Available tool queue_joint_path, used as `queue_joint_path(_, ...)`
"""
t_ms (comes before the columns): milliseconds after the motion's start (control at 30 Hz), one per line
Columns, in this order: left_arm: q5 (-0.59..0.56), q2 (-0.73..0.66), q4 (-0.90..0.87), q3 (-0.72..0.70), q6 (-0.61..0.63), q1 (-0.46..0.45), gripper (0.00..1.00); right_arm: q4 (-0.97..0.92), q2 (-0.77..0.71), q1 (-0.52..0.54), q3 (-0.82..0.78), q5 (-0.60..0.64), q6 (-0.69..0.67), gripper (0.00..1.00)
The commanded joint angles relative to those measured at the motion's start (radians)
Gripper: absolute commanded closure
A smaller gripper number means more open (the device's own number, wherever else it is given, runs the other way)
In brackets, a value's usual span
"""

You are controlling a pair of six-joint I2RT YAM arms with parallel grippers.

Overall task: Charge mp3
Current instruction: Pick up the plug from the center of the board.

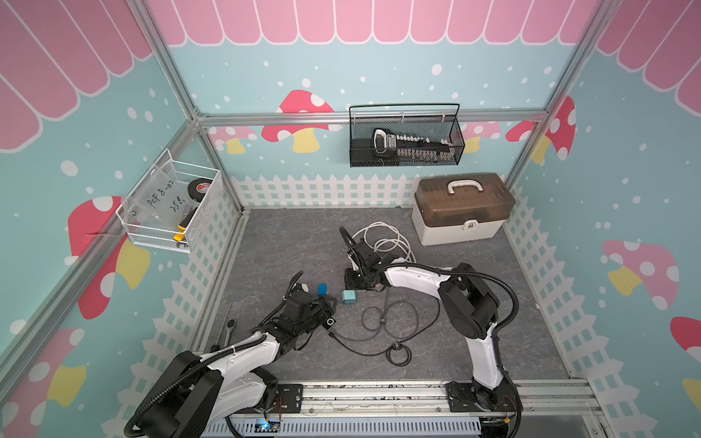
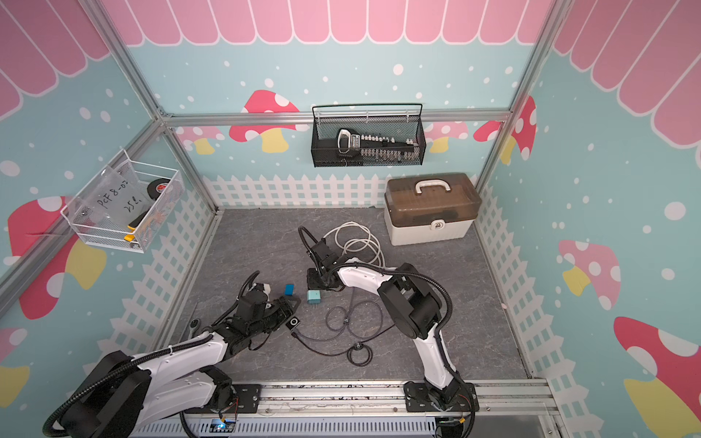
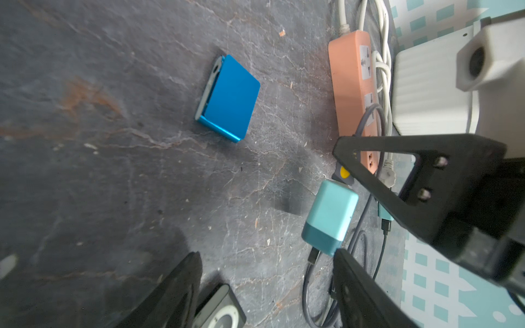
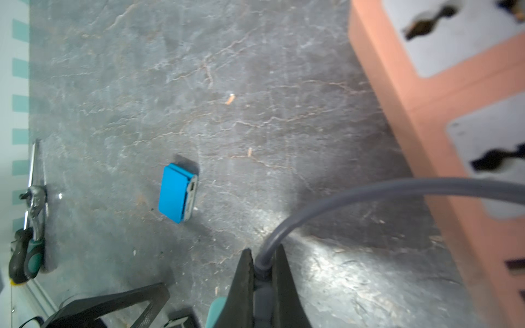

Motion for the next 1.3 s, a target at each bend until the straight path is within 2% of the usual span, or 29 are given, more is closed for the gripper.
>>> queue_joint_path(0, 0.027, -0.019, 0.074, -0.012, -0.014, 0.006, 0.27, -0.021, -0.049, 0.011, 0.02, -0.031, -0.005, 1.0)
queue_joint_path(167, 0.085, -0.066, 0.206, -0.045, -0.041, 0.004, 0.28, 0.003, -0.093, 0.02, 0.013, -0.112, -0.023, 1.0)
queue_joint_path(433, 0.119, -0.149, 0.158, -0.044, -0.012, 0.003, 0.34, 0.01, -0.143, 0.022, 0.003, -0.168, -0.061, 1.0)
queue_joint_path(500, 0.133, -0.161, 0.161, -0.048, -0.011, 0.004, 0.41, 0.008, -0.142, 0.023, 0.006, -0.18, -0.068, 1.0)
queue_joint_path(567, 0.145, -0.168, 0.163, -0.048, -0.009, 0.004, 0.43, 0.005, -0.134, 0.023, 0.015, -0.207, -0.075, 1.0)
queue_joint_path(900, 0.211, -0.108, 0.185, -0.031, 0.004, 0.004, 0.49, -0.04, -0.113, 0.032, 0.048, -0.196, -0.105, 1.0)
queue_joint_path(967, 0.22, -0.089, 0.199, -0.031, 0.001, 0.003, 0.57, -0.051, -0.111, 0.035, 0.054, -0.193, -0.111, 1.0)
queue_joint_path(1267, 0.216, -0.068, 0.207, -0.024, -0.001, 0.004, 0.62, -0.073, -0.101, 0.048, 0.064, -0.177, -0.127, 1.0)
